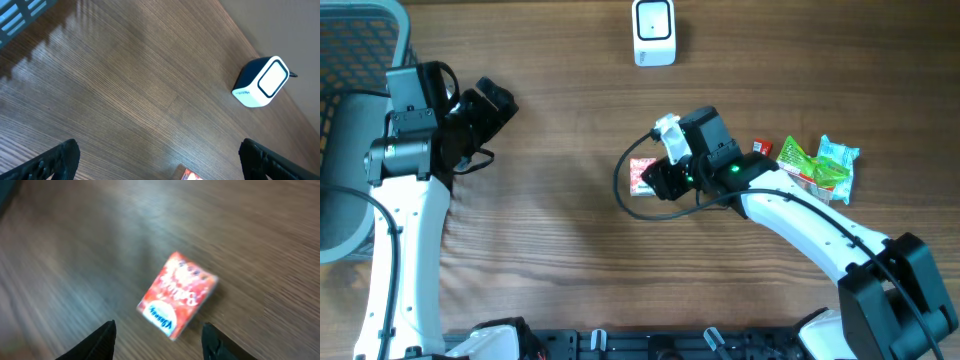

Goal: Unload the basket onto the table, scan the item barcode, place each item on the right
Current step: 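Lift the red-and-white box upright with the right gripper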

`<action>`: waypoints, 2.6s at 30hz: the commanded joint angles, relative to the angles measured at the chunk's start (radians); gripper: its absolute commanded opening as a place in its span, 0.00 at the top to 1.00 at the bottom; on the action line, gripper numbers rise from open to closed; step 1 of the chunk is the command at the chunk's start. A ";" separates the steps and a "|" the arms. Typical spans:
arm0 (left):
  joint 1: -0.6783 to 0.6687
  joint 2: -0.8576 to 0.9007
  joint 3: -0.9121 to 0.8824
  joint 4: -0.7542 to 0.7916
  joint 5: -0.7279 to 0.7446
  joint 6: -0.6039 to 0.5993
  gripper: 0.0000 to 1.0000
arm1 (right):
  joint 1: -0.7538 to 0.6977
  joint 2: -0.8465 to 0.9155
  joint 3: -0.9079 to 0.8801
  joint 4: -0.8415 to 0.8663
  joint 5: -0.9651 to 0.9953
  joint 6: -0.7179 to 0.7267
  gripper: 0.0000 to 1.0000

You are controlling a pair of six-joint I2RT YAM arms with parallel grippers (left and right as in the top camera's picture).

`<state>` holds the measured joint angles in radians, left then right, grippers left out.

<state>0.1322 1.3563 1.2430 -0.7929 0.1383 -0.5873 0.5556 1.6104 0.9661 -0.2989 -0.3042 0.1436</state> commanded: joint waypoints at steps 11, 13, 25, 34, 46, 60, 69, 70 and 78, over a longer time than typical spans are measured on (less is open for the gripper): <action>0.002 -0.010 0.001 0.002 -0.009 0.008 0.00 | -0.002 0.152 0.017 0.042 0.040 0.384 0.62; 0.002 -0.010 0.001 0.002 -0.009 0.008 0.00 | -0.002 0.189 0.016 0.069 -0.007 0.386 0.64; 0.002 -0.010 0.001 0.002 -0.009 0.008 0.00 | -0.004 0.241 0.013 0.133 -0.049 0.383 0.67; 0.002 -0.010 0.001 0.002 -0.009 0.008 0.00 | -0.032 0.241 0.014 0.170 -0.105 0.379 0.68; 0.002 -0.010 0.001 0.002 -0.009 0.008 0.00 | -0.031 0.247 -0.008 0.188 -0.097 0.378 0.75; 0.002 -0.010 0.001 0.002 -0.009 0.008 0.00 | -0.018 0.287 -0.011 0.200 -0.094 0.380 0.82; 0.002 -0.010 0.001 0.002 -0.009 0.008 0.00 | -0.018 0.287 -0.011 0.192 -0.102 0.383 0.74; 0.002 -0.010 0.001 0.002 -0.009 0.008 0.00 | -0.018 0.287 -0.011 0.193 -0.102 0.383 0.74; 0.002 -0.010 0.001 0.002 -0.009 0.008 0.00 | -0.017 0.314 -0.011 0.193 -0.053 0.384 0.95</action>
<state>0.1322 1.3563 1.2430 -0.7929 0.1379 -0.5873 0.5327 1.8805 0.9642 -0.0986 -0.3855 0.5301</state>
